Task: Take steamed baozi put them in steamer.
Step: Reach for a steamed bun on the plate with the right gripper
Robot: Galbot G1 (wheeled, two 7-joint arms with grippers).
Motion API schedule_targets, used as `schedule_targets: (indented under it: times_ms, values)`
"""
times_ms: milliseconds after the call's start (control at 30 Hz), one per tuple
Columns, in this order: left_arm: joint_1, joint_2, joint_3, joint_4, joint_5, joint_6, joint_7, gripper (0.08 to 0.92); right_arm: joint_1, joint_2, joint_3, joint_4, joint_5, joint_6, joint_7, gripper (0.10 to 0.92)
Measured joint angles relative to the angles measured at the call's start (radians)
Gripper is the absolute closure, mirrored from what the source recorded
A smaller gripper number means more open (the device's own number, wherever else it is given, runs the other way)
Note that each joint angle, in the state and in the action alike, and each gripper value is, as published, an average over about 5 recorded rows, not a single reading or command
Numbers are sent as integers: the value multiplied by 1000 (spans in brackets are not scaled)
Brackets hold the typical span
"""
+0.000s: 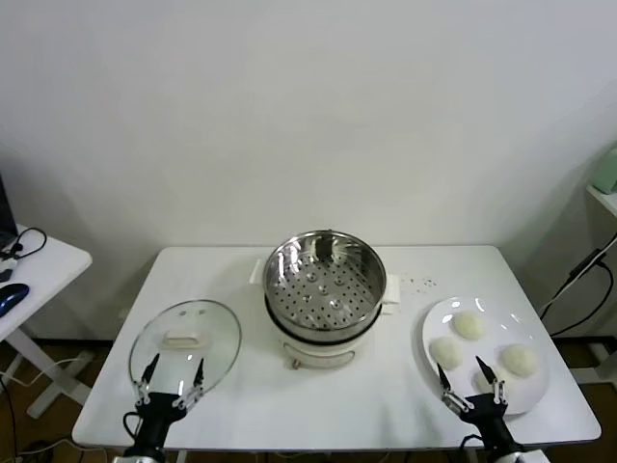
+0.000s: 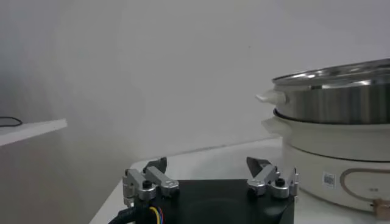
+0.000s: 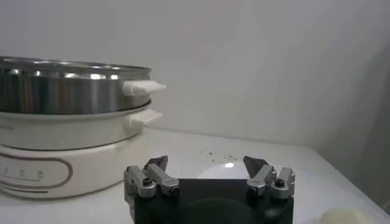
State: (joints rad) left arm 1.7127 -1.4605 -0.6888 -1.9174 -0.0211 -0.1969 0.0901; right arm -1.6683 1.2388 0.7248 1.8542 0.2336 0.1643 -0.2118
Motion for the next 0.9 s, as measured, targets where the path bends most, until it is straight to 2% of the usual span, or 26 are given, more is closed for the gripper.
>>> schedule_targets:
  times_ms: [300, 533, 700, 900]
  values:
    - [-12, -2, 12, 2, 14, 3, -23, 177, 93, -181, 58, -40, -43, -113, -113, 203]
    - [-19, -5, 29, 4, 33, 5, -56, 177, 247, -424, 18, -179, -105, -131, -328, 203]
    - [-11, -8, 46, -6, 40, 5, -75, 177, 434, -578, -117, -307, -166, -126, -502, 203]
    - [-3, -9, 55, -18, 46, 3, -87, 177, 769, -703, -425, -468, -208, -120, -680, 203]
